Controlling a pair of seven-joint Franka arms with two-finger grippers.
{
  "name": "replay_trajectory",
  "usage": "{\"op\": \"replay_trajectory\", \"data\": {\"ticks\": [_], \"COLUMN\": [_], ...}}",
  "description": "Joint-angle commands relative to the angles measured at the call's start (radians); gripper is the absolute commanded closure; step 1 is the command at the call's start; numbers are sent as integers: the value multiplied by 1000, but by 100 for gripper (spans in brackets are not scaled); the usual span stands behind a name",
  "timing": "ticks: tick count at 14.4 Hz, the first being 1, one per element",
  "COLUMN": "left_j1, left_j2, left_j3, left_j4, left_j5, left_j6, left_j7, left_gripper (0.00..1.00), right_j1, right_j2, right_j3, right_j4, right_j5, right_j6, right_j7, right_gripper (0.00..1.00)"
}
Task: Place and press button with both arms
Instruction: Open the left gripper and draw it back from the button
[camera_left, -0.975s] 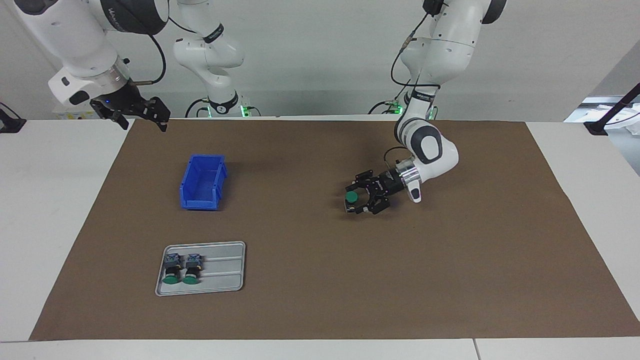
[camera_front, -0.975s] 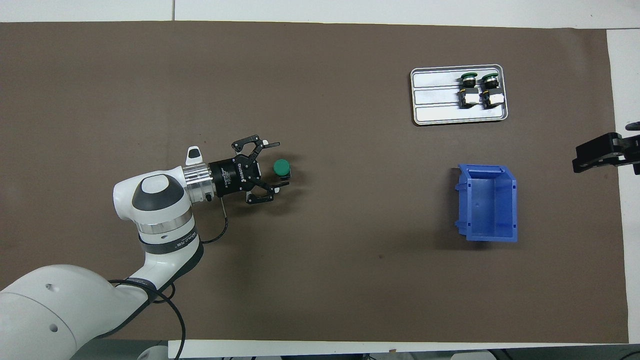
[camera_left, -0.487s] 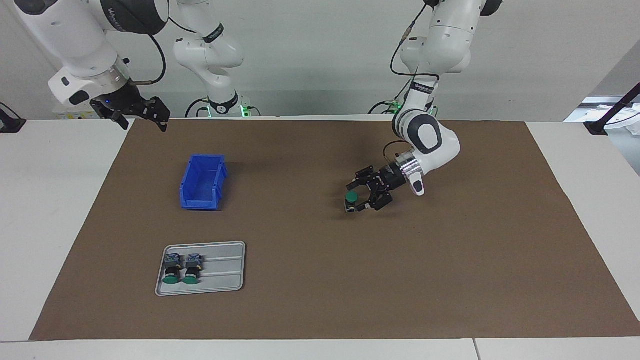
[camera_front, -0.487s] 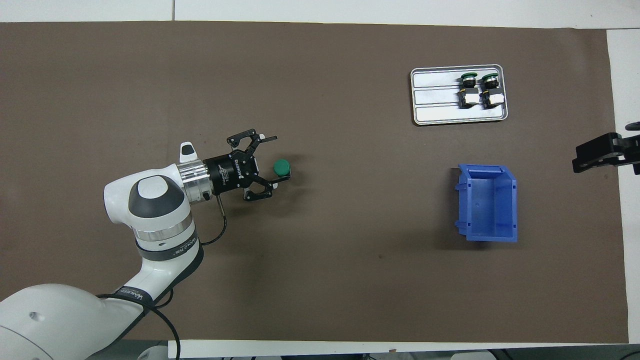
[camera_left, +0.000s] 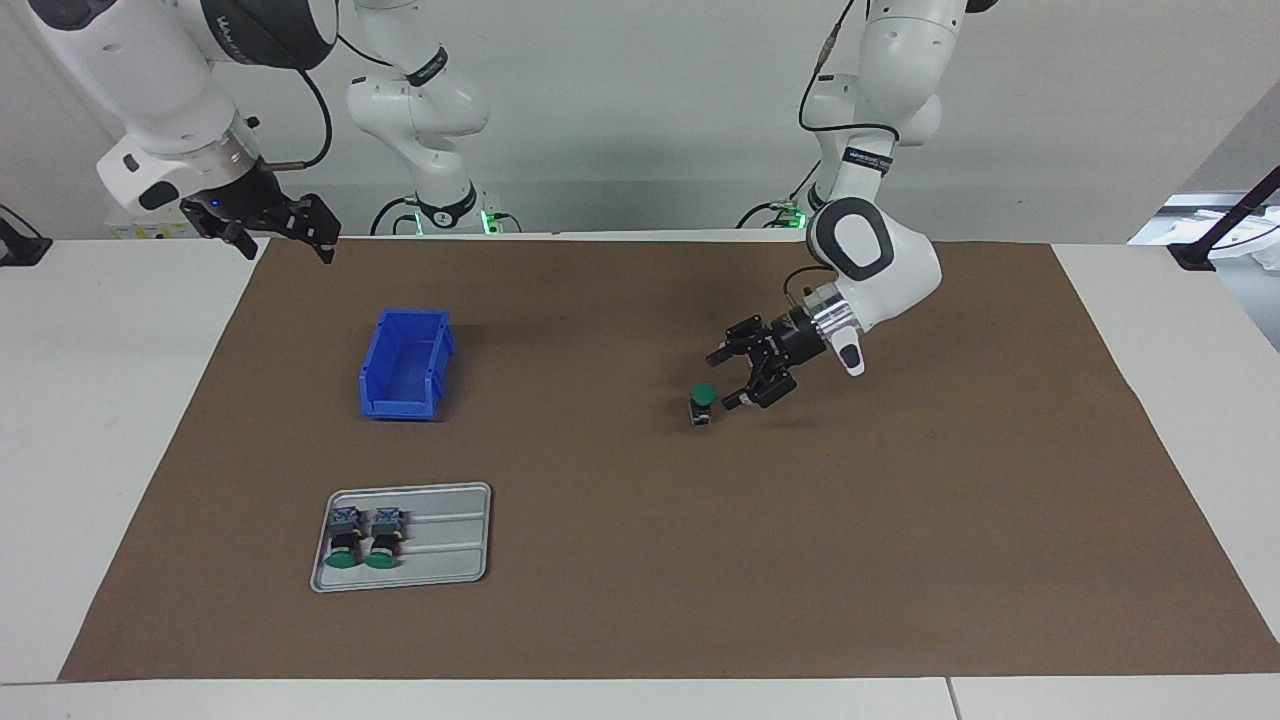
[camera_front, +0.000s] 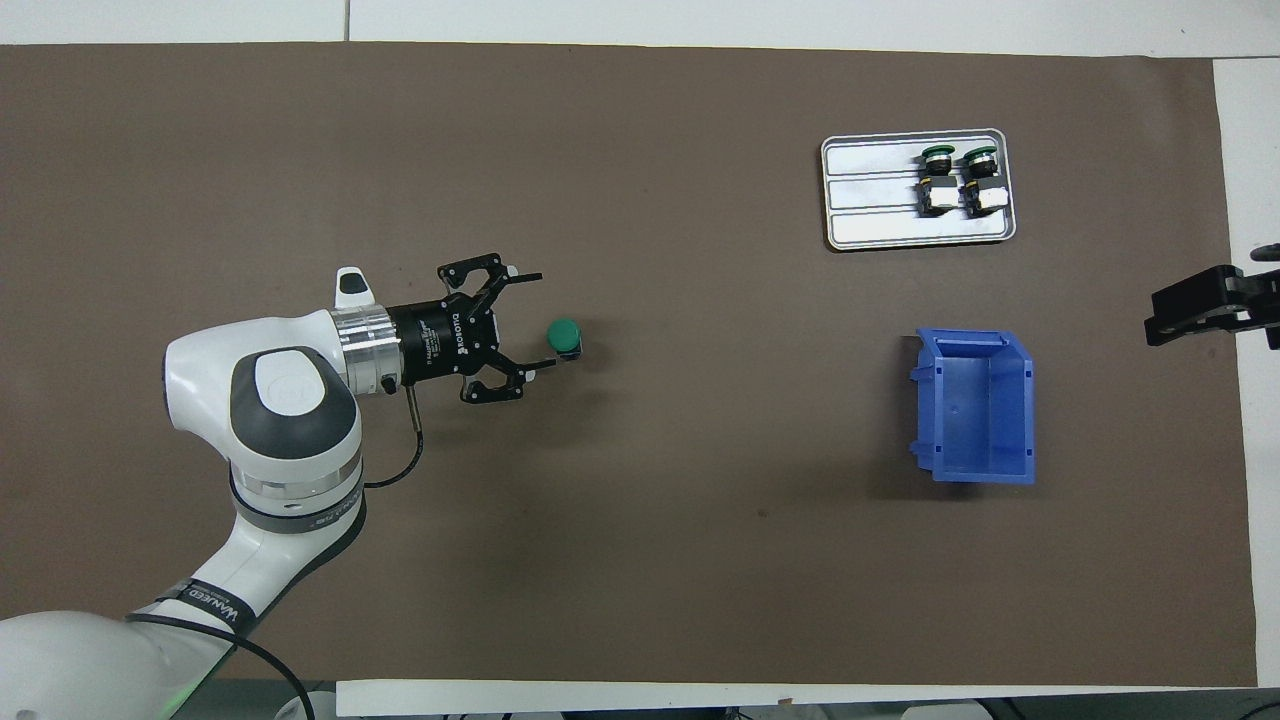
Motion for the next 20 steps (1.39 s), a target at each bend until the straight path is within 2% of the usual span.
{"op": "replay_trajectory", "data": {"ticks": [1,7,11,13,20], "left_j1": [-8,11,40,55,6], "left_j2": [-51,-94,-82,-74,-63], "left_j3": [8,16,13,13,7], "left_j4": [-16,4,76,120,162], "left_j5": [152,416,735,861,1261], "left_j6": [19,-20,-115,-165,-207], "left_j7": [-90,-118,-118,-115,-49], "left_gripper": [0,0,0,0,0], "right_j1": [-3,-3,-3,-3,-3], "right_j2": [-19,-19,-19,-19,-19], "right_j3": [-1,-1,-1,-1,-1], "right_j4": [-25,-25,-25,-25,-25], "right_j5": [-1,-1,-1,-1,-1], "right_j6": [15,15,15,15,15], "right_j7": [-15,-17,-15,-17,-15], "right_gripper": [1,1,1,1,1]}}
